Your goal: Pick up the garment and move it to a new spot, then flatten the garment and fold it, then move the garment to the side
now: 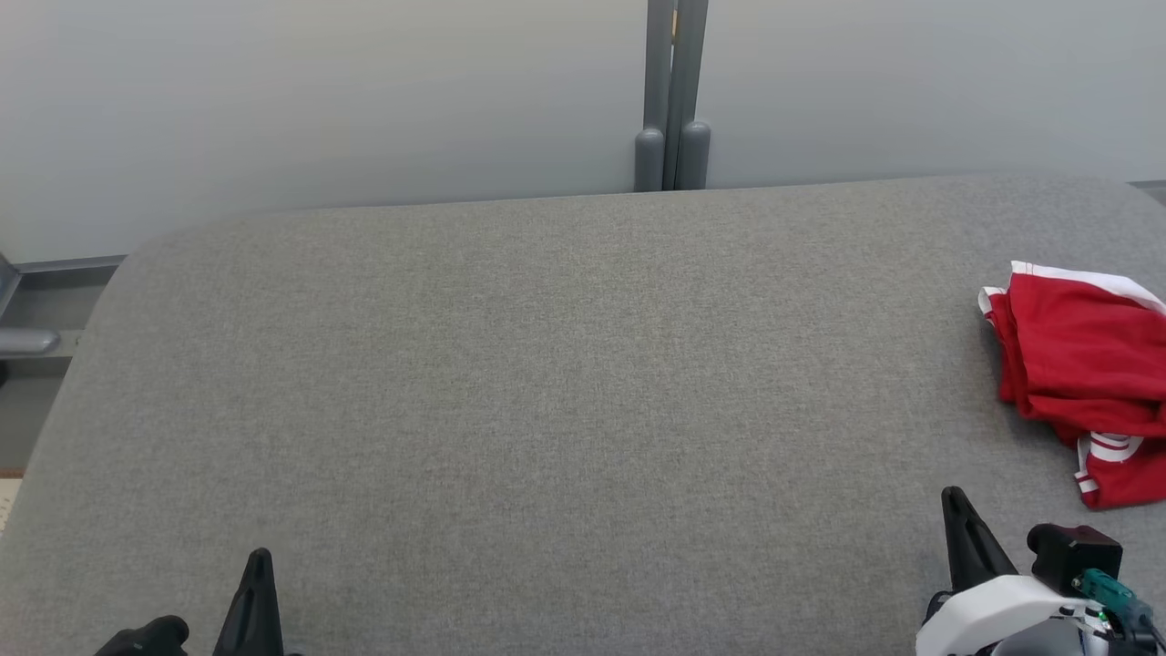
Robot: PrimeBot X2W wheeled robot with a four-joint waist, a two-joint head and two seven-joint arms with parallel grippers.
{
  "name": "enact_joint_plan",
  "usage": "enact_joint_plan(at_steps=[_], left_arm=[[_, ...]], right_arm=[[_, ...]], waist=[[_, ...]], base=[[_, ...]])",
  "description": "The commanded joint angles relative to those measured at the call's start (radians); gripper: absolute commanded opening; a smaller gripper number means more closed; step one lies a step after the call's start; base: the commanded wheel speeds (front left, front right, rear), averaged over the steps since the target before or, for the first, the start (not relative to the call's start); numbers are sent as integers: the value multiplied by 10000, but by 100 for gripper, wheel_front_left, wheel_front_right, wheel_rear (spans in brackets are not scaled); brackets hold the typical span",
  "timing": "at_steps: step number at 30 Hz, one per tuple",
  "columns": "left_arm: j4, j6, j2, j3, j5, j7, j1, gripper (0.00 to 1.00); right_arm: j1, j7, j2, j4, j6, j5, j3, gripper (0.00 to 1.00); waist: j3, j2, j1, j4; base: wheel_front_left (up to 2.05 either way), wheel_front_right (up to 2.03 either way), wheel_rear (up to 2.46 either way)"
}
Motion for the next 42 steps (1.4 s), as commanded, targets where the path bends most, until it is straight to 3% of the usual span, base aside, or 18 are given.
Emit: enact_joint_plan(at_steps=[1,21,42], left_arm=[[-175,-3,43,96,-449,87,-352,0],[-280,-9,-58,278,-3450,909,-880,0],[-367,-16,-147,452,-5973,1619,-1329,0]], right_arm=[[-308,88,-64,-220,-2,558,-31,0],[-577,864,-42,-479,-6,4220,-58,0],[-825,1560,-21,-655,-8,7287,-118,0]], waist=[[5,0,0,-3],[61,0,0,-48],[119,0,0,-96]], base=[[0,0,0],[0,0,0],[0,0,0]])
